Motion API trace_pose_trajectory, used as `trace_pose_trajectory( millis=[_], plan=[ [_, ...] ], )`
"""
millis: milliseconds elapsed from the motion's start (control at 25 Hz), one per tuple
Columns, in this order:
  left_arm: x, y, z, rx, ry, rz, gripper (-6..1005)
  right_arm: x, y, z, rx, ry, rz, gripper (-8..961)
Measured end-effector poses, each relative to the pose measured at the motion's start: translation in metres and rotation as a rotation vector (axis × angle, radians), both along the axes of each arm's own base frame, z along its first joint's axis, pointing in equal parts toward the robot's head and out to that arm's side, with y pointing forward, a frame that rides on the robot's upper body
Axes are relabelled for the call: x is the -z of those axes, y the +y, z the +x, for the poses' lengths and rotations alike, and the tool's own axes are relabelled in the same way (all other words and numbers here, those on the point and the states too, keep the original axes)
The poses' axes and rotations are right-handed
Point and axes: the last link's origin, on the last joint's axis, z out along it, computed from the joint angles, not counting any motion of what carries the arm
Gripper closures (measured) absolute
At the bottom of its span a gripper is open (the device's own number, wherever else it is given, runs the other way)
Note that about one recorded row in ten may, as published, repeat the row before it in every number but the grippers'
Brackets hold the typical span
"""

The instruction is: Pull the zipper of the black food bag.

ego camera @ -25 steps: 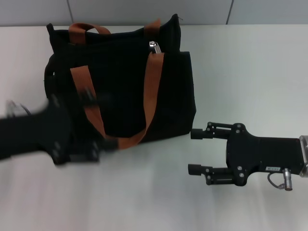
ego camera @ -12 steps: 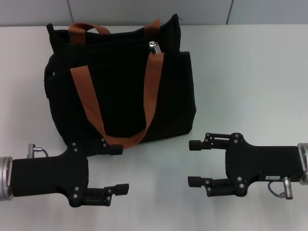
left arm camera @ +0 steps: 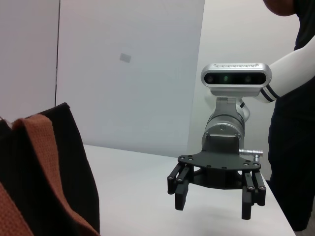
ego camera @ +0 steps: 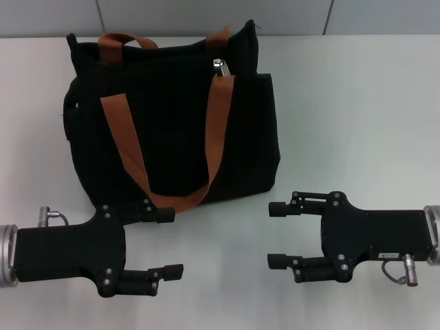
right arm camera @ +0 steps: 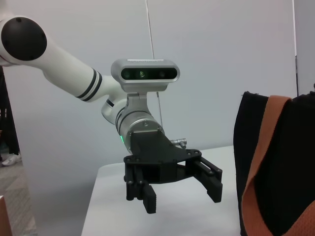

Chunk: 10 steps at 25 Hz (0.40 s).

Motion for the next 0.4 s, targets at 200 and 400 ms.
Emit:
trace_pose_trajectory(
  millis=[200,400],
  plan=[
    [0.0006,0.0003,0.0006,0.003,0.0,0.0,177,-0.0001,0.0002,-0.0002,0.0,0.001,0.001,209],
    [0.0007,0.0004,0.0007,0.003,0.0,0.001,177,-0.0002,0.0003,-0.0003,0.0,0.002,0.003,209]
  ],
)
